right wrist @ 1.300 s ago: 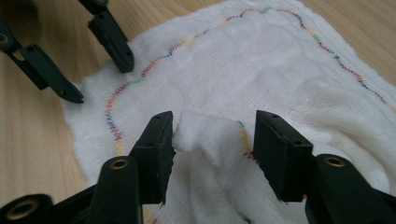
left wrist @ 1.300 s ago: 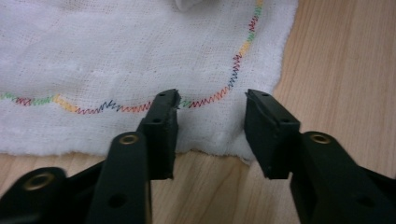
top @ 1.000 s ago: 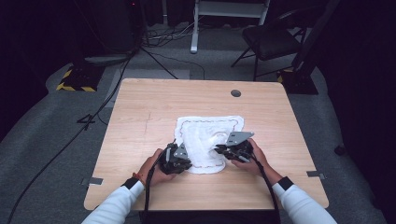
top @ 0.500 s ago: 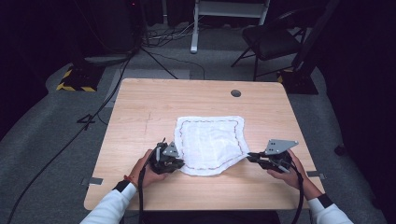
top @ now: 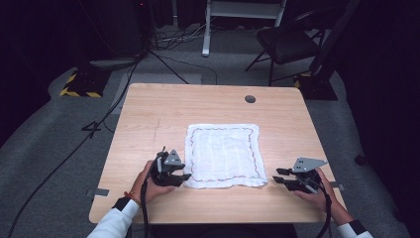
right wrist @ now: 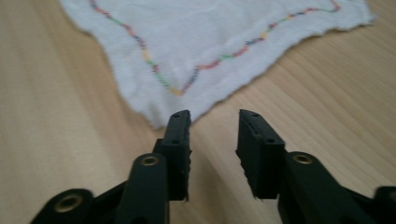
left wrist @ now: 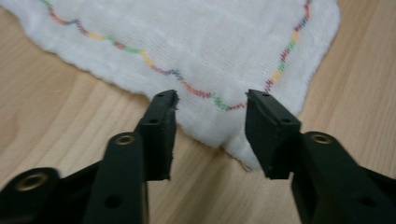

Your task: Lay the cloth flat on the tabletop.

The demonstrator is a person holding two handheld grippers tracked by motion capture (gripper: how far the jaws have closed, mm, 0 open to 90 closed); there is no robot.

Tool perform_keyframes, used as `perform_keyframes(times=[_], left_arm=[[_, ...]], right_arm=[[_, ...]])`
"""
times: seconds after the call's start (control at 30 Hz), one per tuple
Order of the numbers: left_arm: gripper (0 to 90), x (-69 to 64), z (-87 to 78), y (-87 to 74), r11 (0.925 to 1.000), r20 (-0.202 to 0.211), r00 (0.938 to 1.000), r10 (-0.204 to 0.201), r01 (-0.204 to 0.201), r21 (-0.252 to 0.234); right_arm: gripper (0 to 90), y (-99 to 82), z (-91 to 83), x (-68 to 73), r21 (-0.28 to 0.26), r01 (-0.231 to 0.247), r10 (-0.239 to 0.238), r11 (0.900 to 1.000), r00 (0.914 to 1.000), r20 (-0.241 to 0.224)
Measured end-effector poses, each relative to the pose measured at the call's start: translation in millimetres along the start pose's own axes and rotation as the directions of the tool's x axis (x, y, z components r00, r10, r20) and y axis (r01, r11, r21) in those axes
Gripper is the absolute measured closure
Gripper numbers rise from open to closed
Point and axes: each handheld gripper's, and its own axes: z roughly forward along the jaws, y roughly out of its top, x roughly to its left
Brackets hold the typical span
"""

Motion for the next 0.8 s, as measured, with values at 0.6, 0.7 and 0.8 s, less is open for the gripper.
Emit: perform_keyframes(times=[0.6,0.7,0.8], left_arm=[[23.7,65.0,42.2,48.7,0.9929,-0.112,0.9892,-0.094,0.085,-0.083],[24.5,76.2,52.0,53.1,0.9935,-0.139,0.9844,-0.108,0.102,-0.052],[26.8,88.3,59.3,55.8,0.9909,-0.127,0.9833,-0.131,0.125,-0.049]], right_arm=[[54.3,60.2,50.1,-83.7,-0.106,-0.150,0.170,0.9830,0.9615,0.216],[53.1,72.2,66.3,-92.1,-0.097,-0.163,0.181,0.9819,0.9594,0.216],[51.1,80.3,83.4,-98.9,-0.094,-0.199,0.214,0.9755,0.9572,0.195]])
